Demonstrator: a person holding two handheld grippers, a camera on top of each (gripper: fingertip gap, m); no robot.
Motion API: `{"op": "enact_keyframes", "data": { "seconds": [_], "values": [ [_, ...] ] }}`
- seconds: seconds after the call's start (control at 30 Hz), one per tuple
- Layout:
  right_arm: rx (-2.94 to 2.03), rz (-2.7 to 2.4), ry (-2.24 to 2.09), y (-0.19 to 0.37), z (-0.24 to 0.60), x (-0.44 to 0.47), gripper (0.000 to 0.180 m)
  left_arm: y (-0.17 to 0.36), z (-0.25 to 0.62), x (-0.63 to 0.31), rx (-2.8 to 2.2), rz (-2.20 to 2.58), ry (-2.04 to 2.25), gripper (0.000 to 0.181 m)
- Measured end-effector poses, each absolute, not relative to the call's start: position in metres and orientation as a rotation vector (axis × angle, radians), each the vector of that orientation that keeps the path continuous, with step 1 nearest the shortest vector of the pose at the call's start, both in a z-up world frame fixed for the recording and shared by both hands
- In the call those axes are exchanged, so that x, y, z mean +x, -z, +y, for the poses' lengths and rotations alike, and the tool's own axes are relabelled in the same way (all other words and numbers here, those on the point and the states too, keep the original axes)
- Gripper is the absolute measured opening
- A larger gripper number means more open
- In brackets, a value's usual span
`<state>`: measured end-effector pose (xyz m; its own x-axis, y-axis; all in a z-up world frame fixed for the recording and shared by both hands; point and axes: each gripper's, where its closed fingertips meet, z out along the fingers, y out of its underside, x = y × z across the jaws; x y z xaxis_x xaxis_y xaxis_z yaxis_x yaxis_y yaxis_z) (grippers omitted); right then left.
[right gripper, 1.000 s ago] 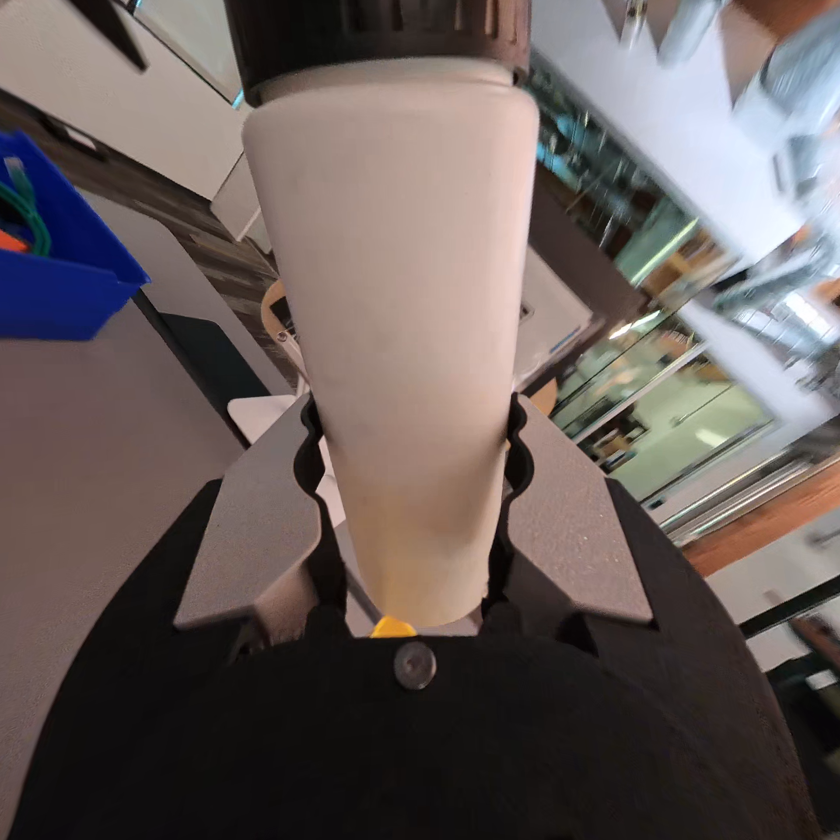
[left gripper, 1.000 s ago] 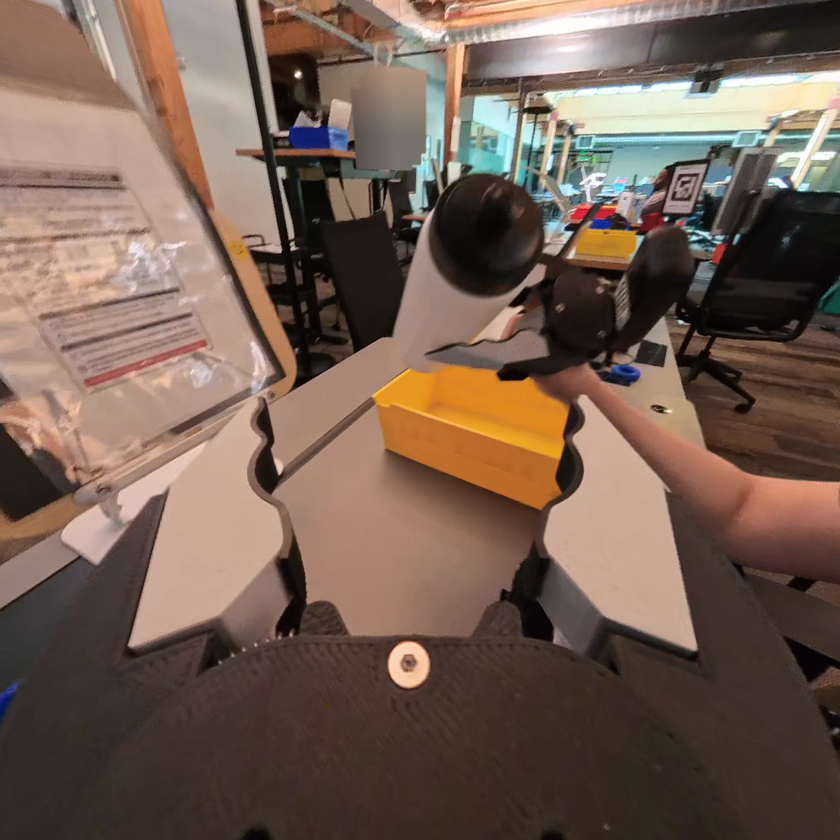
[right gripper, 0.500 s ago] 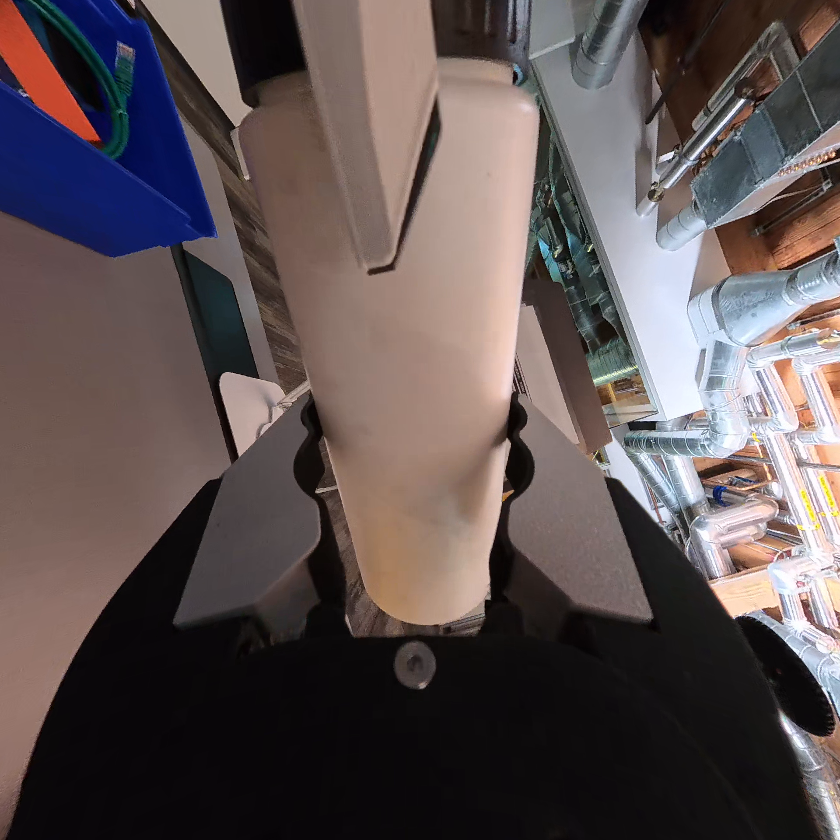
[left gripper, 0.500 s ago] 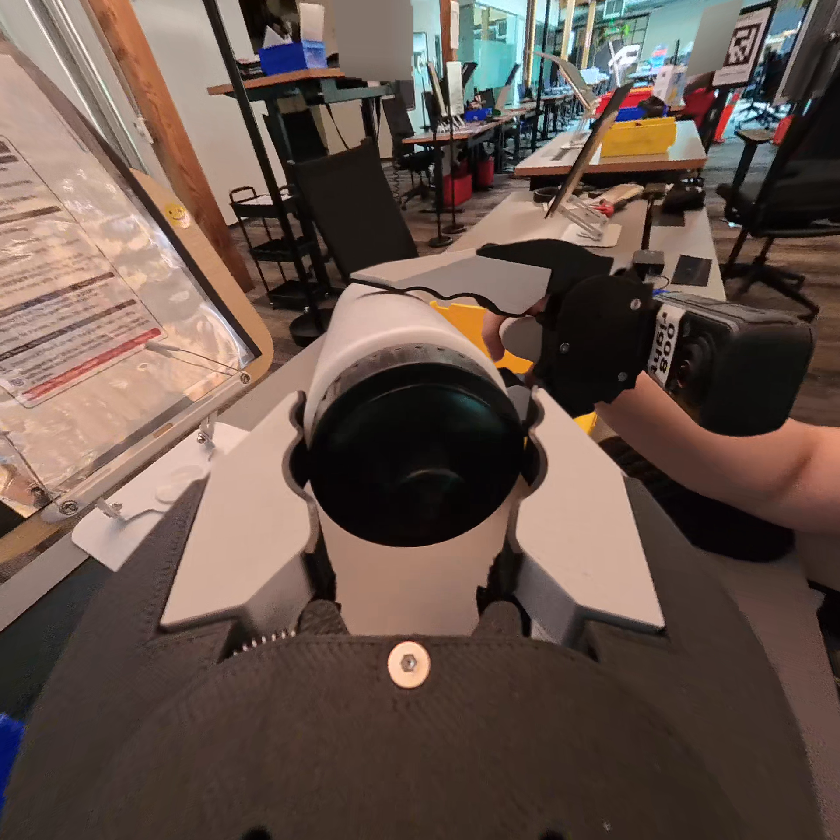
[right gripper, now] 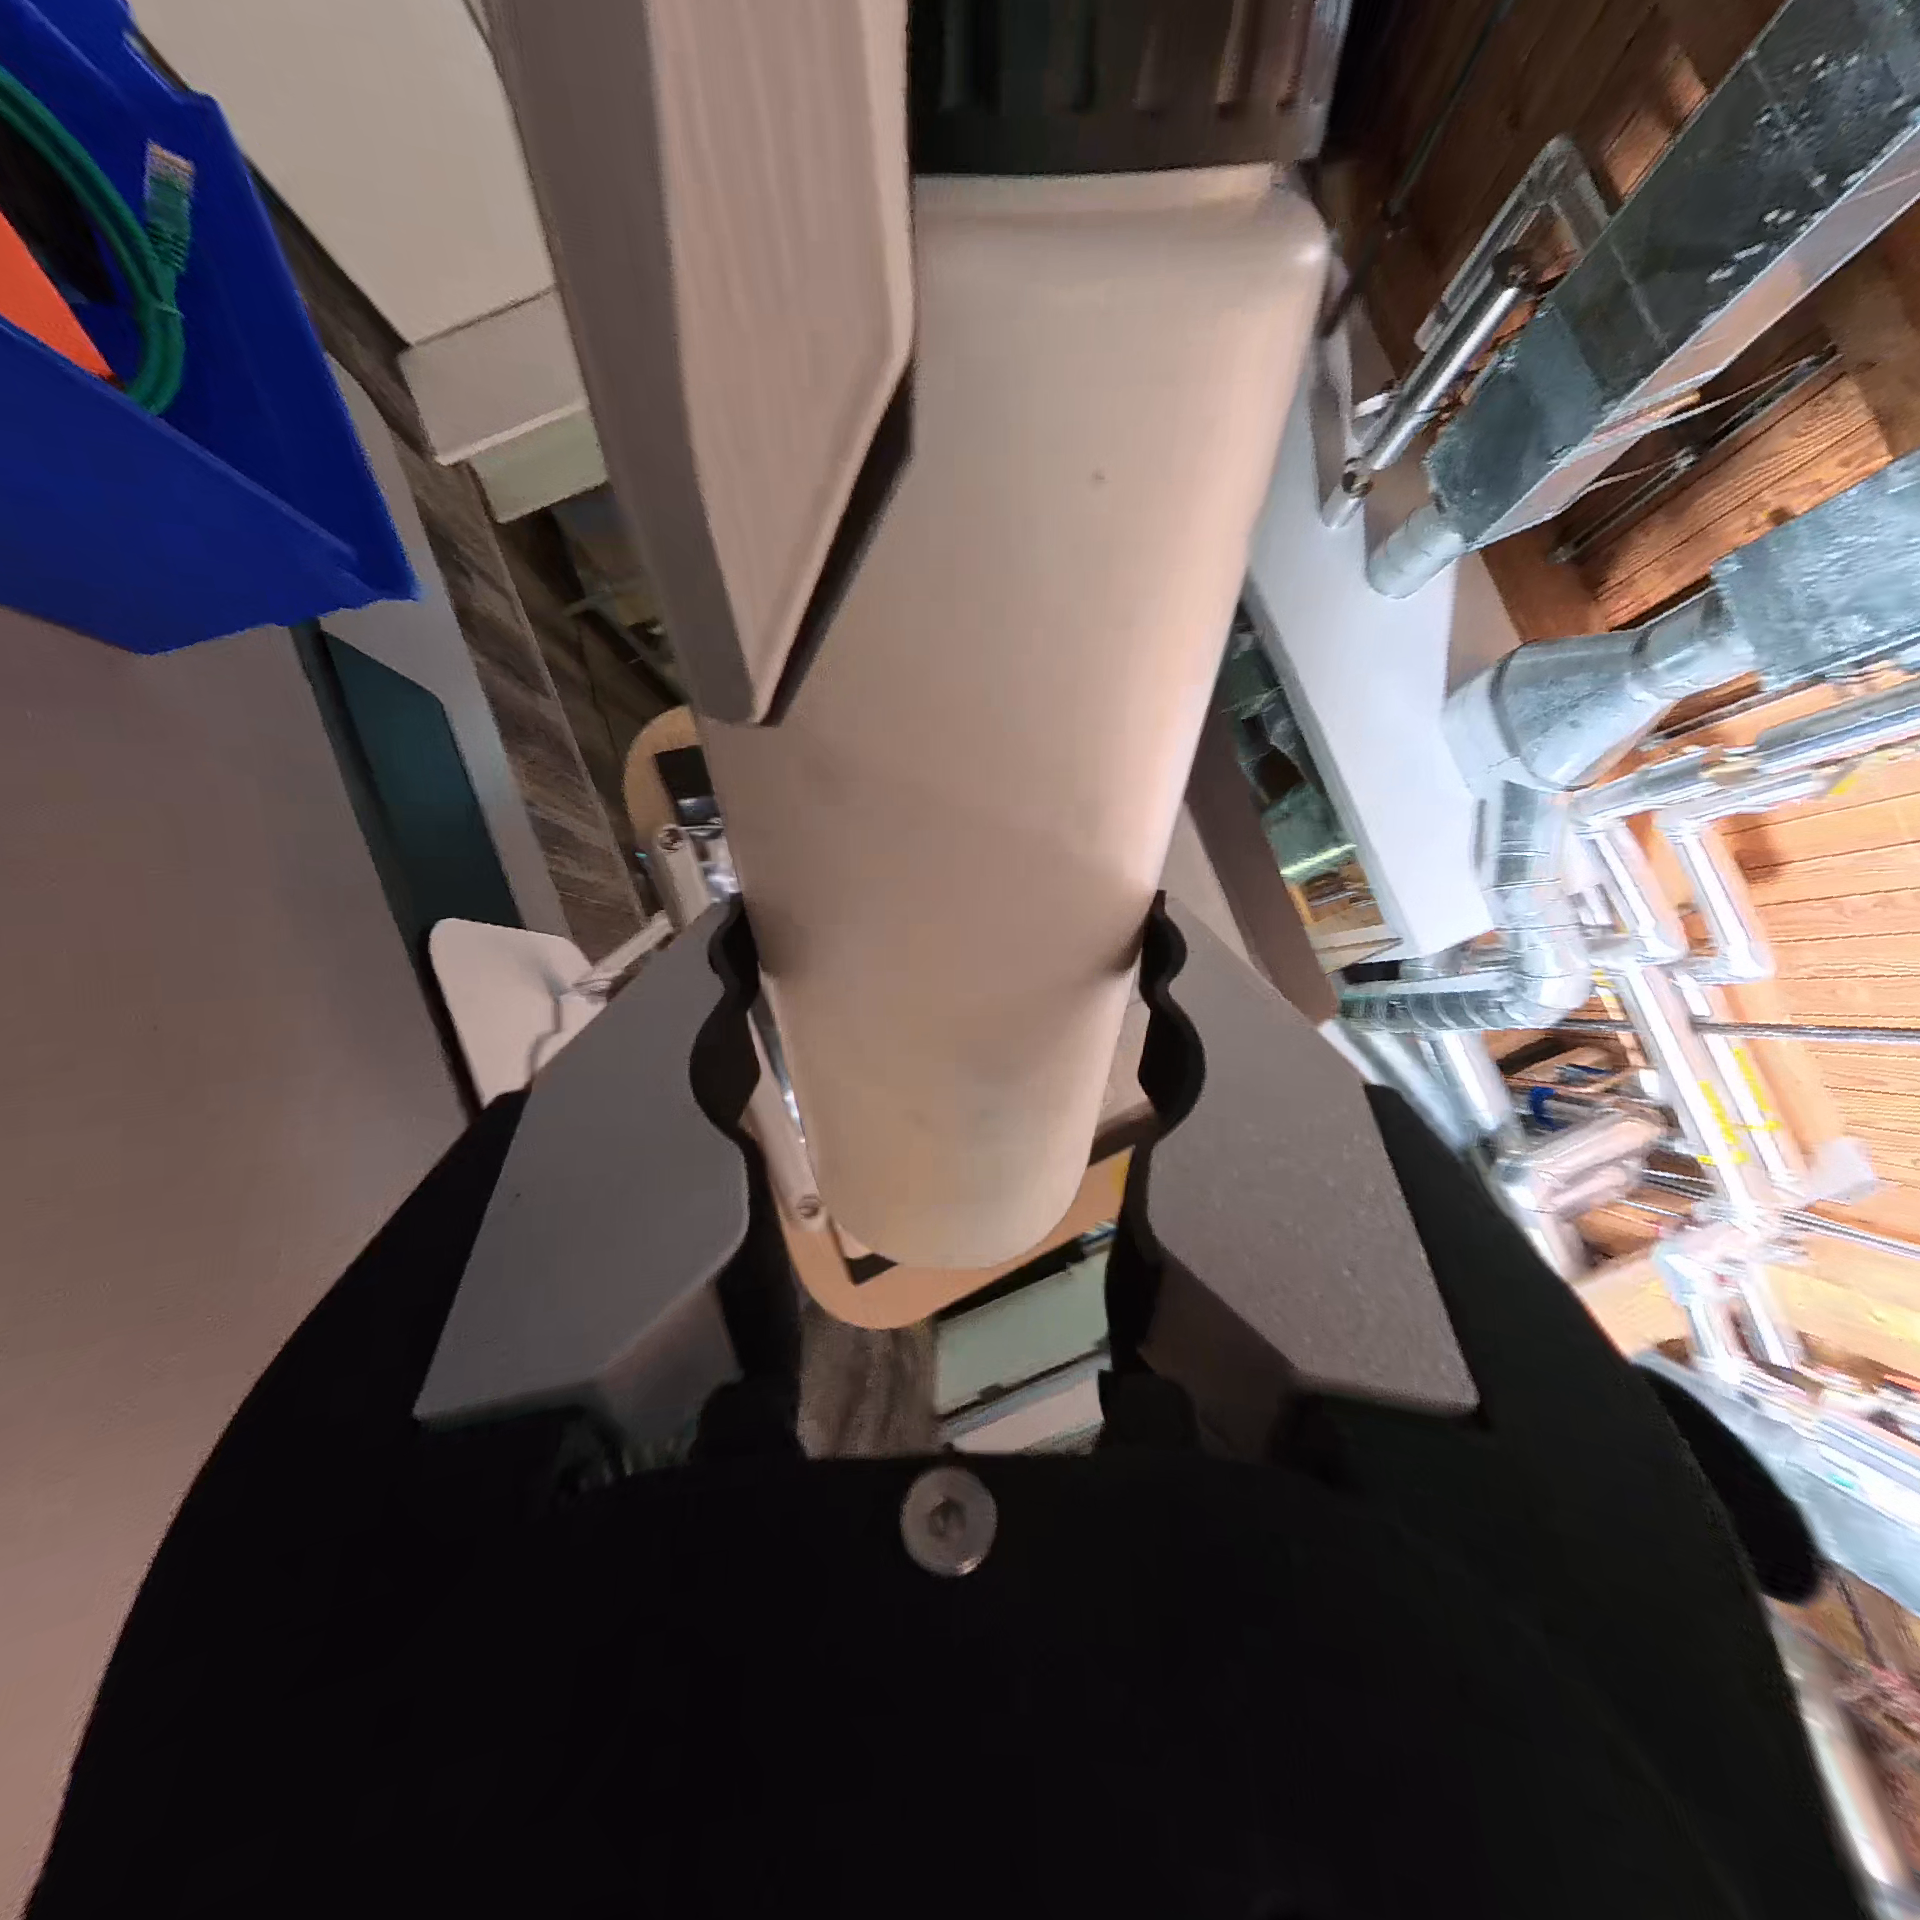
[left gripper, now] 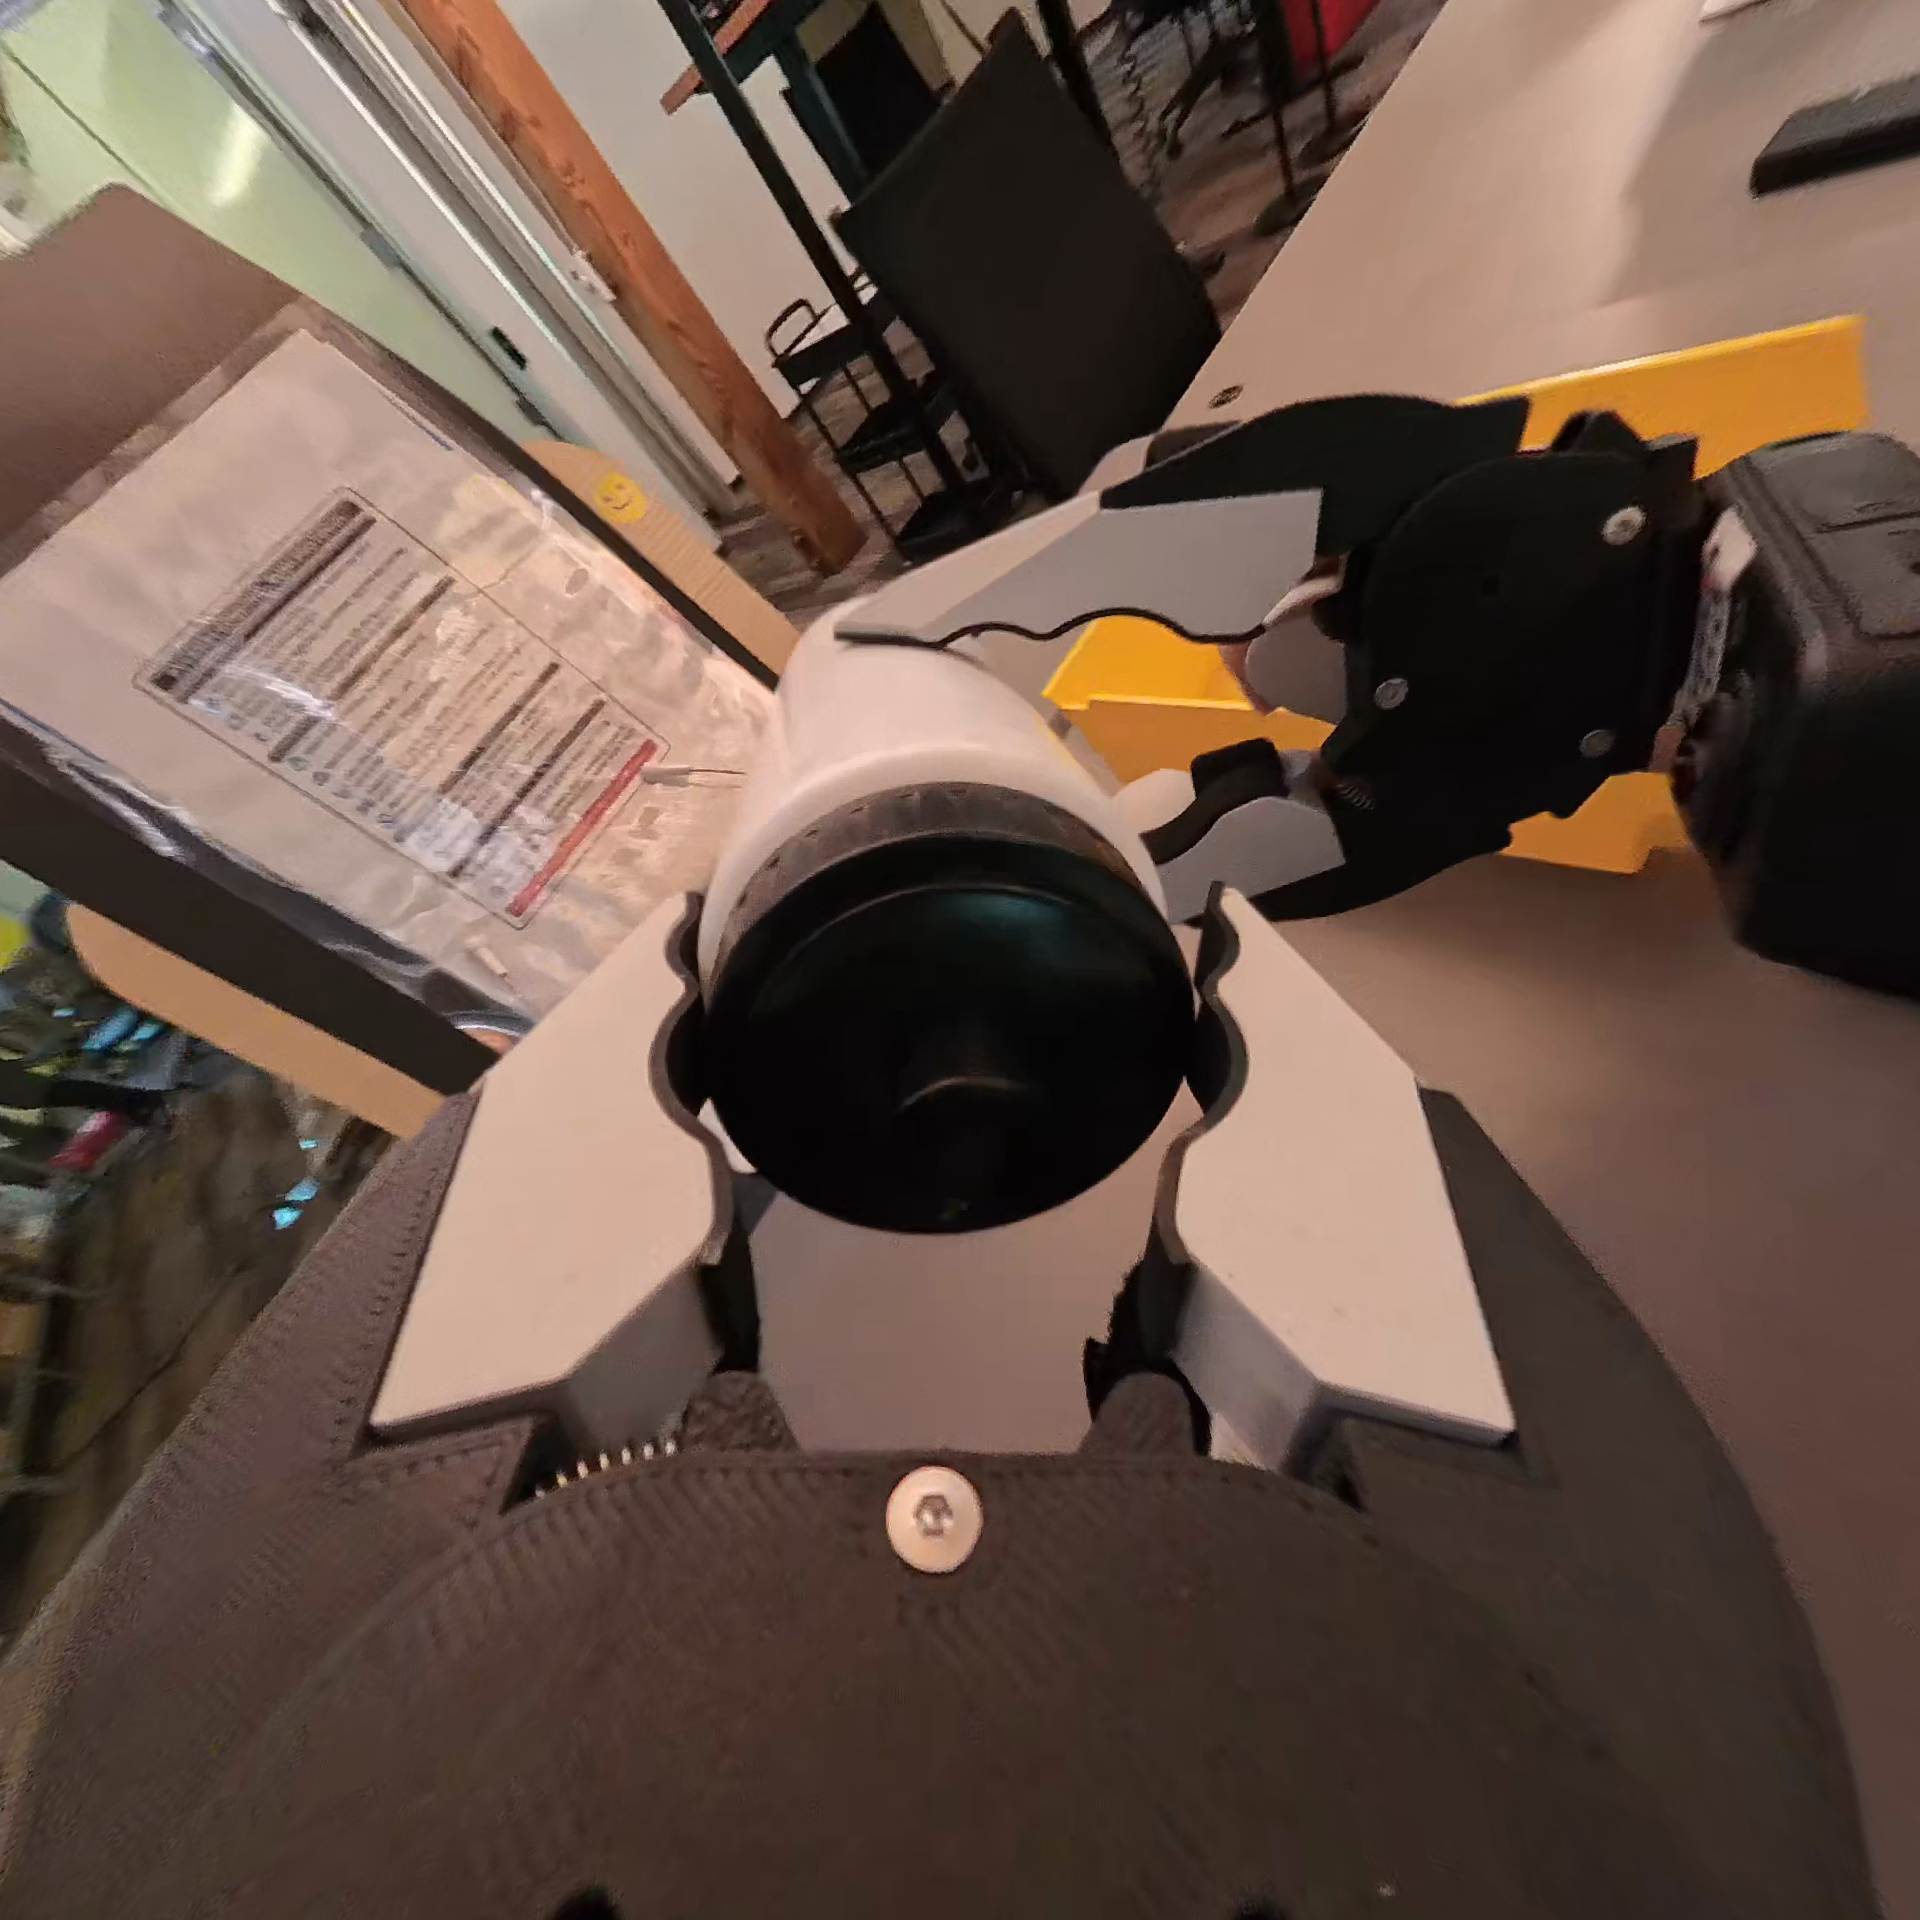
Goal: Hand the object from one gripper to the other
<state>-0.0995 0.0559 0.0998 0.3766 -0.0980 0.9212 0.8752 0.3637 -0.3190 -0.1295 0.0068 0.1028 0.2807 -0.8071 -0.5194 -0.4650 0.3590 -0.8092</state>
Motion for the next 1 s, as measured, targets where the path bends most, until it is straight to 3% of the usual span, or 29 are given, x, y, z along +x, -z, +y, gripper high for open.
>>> {"op": "enact_keyframes", "data": {
  "seconds": [0.23, 0.57, 0.67, 0.77, 1.0],
  "values": [
    [-0.971, -0.879, 0.884, -0.123, 0.048, -0.088, 0.074, -0.124, 0.001, -0.138, -1.206, 1.282, 0.347, 0.079],
    [-0.809, -0.767, 0.919, -0.156, 0.021, -0.086, 0.073, -0.153, -0.027, -0.137, -0.920, 1.267, 0.236, 0.078],
    [-0.764, -0.694, 0.919, -0.169, 0.011, -0.081, 0.081, -0.161, -0.034, -0.140, -0.843, 1.251, 0.098, 0.077],
    [-0.709, -0.659, 0.891, -0.177, 0.002, -0.081, 0.087, -0.170, -0.043, -0.144, -0.785, 1.232, 0.050, 0.077],
    [-0.851, -0.562, 0.539, -0.159, 0.024, -0.061, 0.077, -0.183, -0.045, -0.160, -0.735, 1.185, -0.080, 0.077]
  ]
}}
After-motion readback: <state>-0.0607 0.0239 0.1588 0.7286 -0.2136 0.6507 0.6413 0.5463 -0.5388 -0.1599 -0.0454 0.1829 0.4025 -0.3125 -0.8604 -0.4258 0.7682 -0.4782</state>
